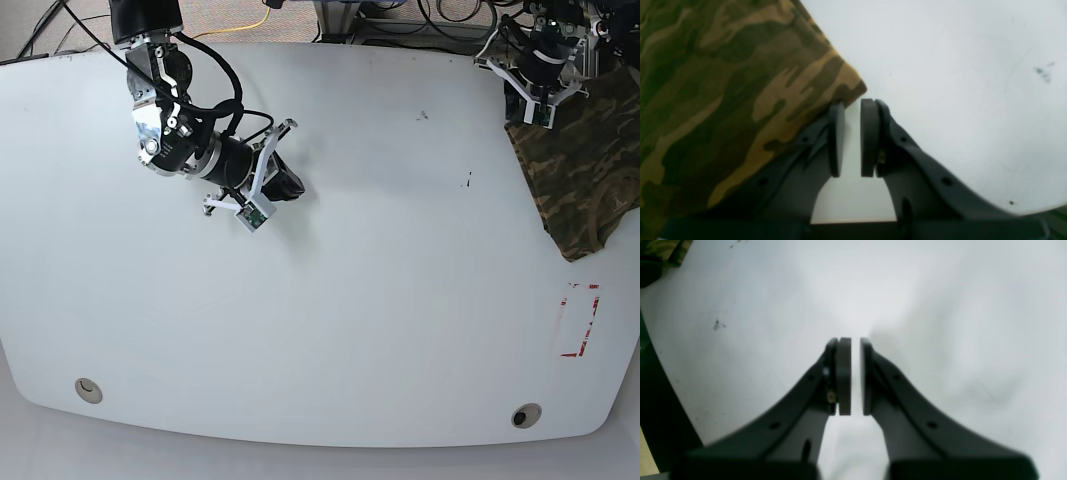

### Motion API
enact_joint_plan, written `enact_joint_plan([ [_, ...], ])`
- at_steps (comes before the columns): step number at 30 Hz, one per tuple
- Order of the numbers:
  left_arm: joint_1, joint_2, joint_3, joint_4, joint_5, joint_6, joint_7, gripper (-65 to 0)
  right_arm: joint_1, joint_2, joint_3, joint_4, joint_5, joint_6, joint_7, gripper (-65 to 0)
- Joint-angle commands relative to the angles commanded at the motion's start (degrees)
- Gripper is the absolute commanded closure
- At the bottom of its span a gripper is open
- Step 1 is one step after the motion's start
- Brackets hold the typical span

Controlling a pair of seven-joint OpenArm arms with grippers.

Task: Layout the t-shirt on the table in an organized manner, then fold the t-shirt properly
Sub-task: 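Carry the folded shirt with the left gripper to the table corner and release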

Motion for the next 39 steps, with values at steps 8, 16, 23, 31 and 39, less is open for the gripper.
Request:
enact_joint_plan([
  [8, 0.26, -3.16, -1.67, -3.34, 0.0, 0.0, 0.09, -6.9, -0.09, 0.0, 0.0, -0.18, 0.0, 0.09, 0.0, -3.6],
  [16, -0.7, -4.48, -11.43, -12.22, -0.09, -8.62, -0.26, -6.9, -0.53, 0.53, 0.0, -0.18, 0.0, 0.18, 0.0, -3.6],
  [23, -4.31, -5.27, -24.88, -18.46, 0.0, -18.46, 0.0, -7.2, -1.67, 0.79, 0.0, -0.09, -0.44, 0.18, 0.0, -3.6],
  [31, -5.63, -10.9, -29.8, -22.86, -0.09, -20.04, 0.09, -7.4, -1.76, 1.05, 0.0, -0.18, -0.09, 0.18, 0.0, -3.6],
  [39, -5.27, -11.96, -29.63, -19.87, -0.18, -21.19, 0.09, -7.4, -1.58, 0.97, 0.0, -0.26, -0.09, 0.18, 0.0, -3.6],
])
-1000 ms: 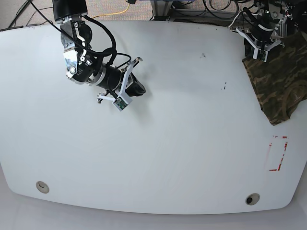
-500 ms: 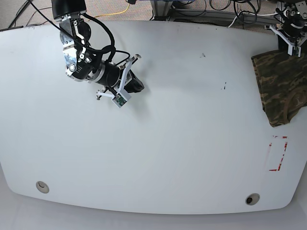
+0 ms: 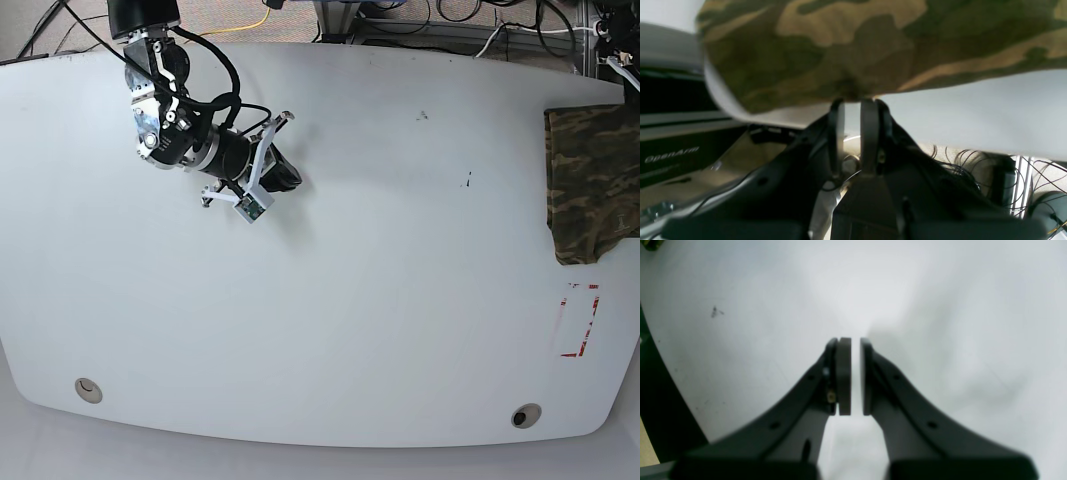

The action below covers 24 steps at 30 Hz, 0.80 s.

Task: Layout the t-shirt on the table in an organized manner, then fold the t-shirt properly
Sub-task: 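Carry the folded shirt with the left gripper to the table corner and release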

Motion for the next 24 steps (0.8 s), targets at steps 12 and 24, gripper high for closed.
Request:
enact_joint_plan([
  [12, 3.25, 0.26, 9.32, 12.92, -0.18, -2.77, 5.8, -7.2, 0.44, -0.09, 0.0, -0.18, -0.35, 0.0, 0.0, -3.6],
  [24, -3.69, 1.85, 20.66, 10.99, -4.84, -2.77, 5.89, -7.4, 0.44, -1.23, 0.0, -0.18, -0.44, -0.18, 0.0, -3.6],
])
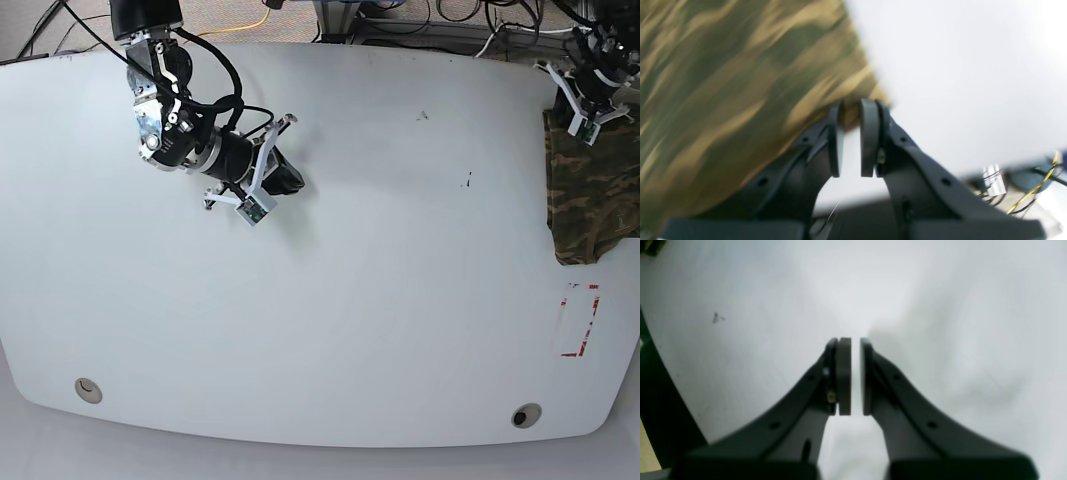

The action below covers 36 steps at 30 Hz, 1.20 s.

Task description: Layout the t-shirt on the table in an organized manner, then fold the t-shirt properly

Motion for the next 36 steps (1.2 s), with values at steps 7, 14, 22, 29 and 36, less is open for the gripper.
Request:
enact_joint_plan([
  [7, -6.59, 2.9, 3.34, -2.9, 0.26, 0.0, 0.09, -7.4, 0.0, 0.0, 0.0, 0.0, 0.0, -0.09, 0.0, -3.6],
  [14, -13.27, 4.31, 2.29, -8.79, 0.35, 0.0, 3.34, -7.4, 0.0, 0.0, 0.0, -0.44, 0.0, -0.18, 0.0, -3.6],
  [22, -16.53, 3.16, -4.75, -17.85, 0.35, 0.0, 3.43, -7.2, -0.09, 0.35, 0.0, -0.35, 0.0, -0.18, 0.0, -3.6],
  [29, -16.97, 0.26, -8.0, -21.1, 0.26, 0.0, 3.43, -7.2, -0.18, 0.35, 0.0, -0.35, 0.0, -0.09, 0.0, -3.6],
  [36, -16.97, -0.26, -10.99, -20.84, 0.26, 0.0, 3.34, -7.2, -0.09, 0.09, 0.0, -0.44, 0.0, -0.09, 0.0, -3.6],
])
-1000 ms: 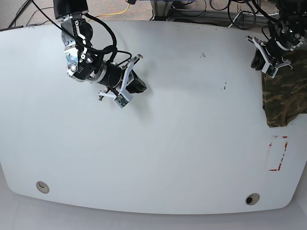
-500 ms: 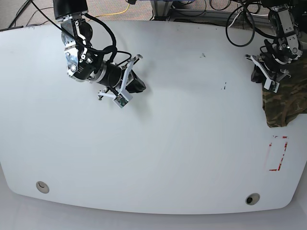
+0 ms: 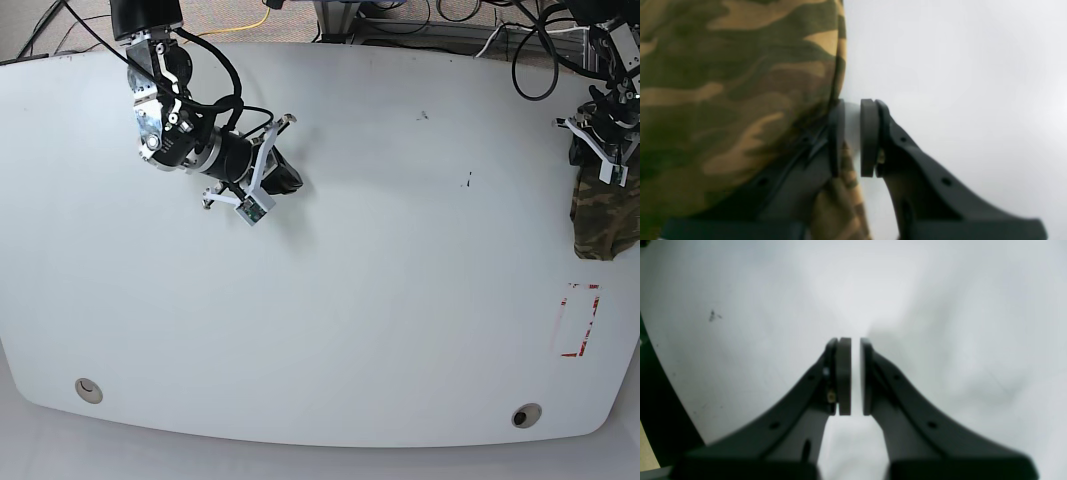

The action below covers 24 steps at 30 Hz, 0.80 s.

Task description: Layout the t-shirt on the table in an organized manner, then fold the t-shirt properly

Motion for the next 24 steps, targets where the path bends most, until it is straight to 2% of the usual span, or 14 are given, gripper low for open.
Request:
enact_joint_plan([
  [7, 0.0, 0.62, 0.09, 5.8, -0.09, 0.0, 0.0, -7.4, 0.0, 0.35, 0.0, 0.0, -0.09, 0.0, 0.09, -3.6],
  [10, -0.09, 3.96, 1.41, 10.37, 0.0, 0.0, 0.0, -7.4, 0.09, 1.41, 0.09, 0.35, -1.93, -0.18, 0.97, -3.6],
  [11, -0.44, 5.71, 2.2, 13.36, 0.09, 1.1, 0.0, -7.4, 0.0, 2.02, 0.09, 0.62, -4.4, -0.26, 2.73, -3.6],
  [13, -1.23, 7.3, 3.43, 16.18, 0.18, 3.03, 0.0, -7.4, -0.26, 2.29, 0.09, 1.05, -8.09, -0.26, 5.01, -3.6],
  [15, -1.49, 9.23, 6.42, 19.34, 1.41, 6.02, -0.18, -7.4, -0.62, 2.29, 0.09, 1.23, -13.8, -0.35, 7.91, -3.6],
  [17, -1.58, 10.9, 9.23, 22.51, 4.75, 9.19, -1.76, -7.4, -1.58, 2.02, 0.09, 1.23, -20.22, -0.35, 11.43, -3.5],
  [18, -1.58, 11.25, 9.85, 23.3, 5.63, 9.89, -2.46, -7.4, -1.76, 1.85, 0.09, 1.23, -21.89, -0.35, 12.4, -3.5],
  [20, -1.32, 13.89, 12.4, 25.67, 9.23, 12.09, -6.95, -7.4, -2.73, 0.0, 0.26, 1.23, -28.4, -1.32, 16.79, -3.5],
  [21, -1.05, 14.95, 13.45, 26.2, 10.73, 12.53, -9.23, -7.4, -3.16, -0.88, 1.05, 1.23, -31.03, -2.02, 18.99, -3.5],
  [24, 0.53, 17.14, 15.65, 26.73, 13.54, 12.88, -14.95, -7.2, -5.54, -3.16, 4.31, 1.23, -35.69, -2.55, 23.91, -3.5],
])
